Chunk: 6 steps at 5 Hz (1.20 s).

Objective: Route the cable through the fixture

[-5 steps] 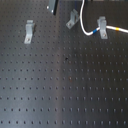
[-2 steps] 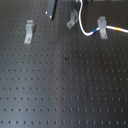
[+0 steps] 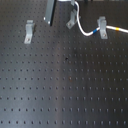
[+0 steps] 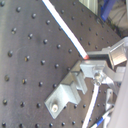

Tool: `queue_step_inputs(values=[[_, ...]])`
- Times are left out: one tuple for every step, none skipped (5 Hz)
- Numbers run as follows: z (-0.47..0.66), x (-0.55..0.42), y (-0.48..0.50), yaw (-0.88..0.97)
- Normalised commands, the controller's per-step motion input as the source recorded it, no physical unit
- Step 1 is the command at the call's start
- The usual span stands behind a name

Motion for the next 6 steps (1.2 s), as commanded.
queue_step_inputs(values=[[0.17,-0.093,0.004,-0.65],[0.15,-0.050,-0.095,-0.92],[0.07,-0.227,-0.195,-0.76],[0.02,-0.239,-0.269,-0.72],[0.00,-0.358,-0.194,-0.19],[-0.05,-0.332,-0.040,0.00]])
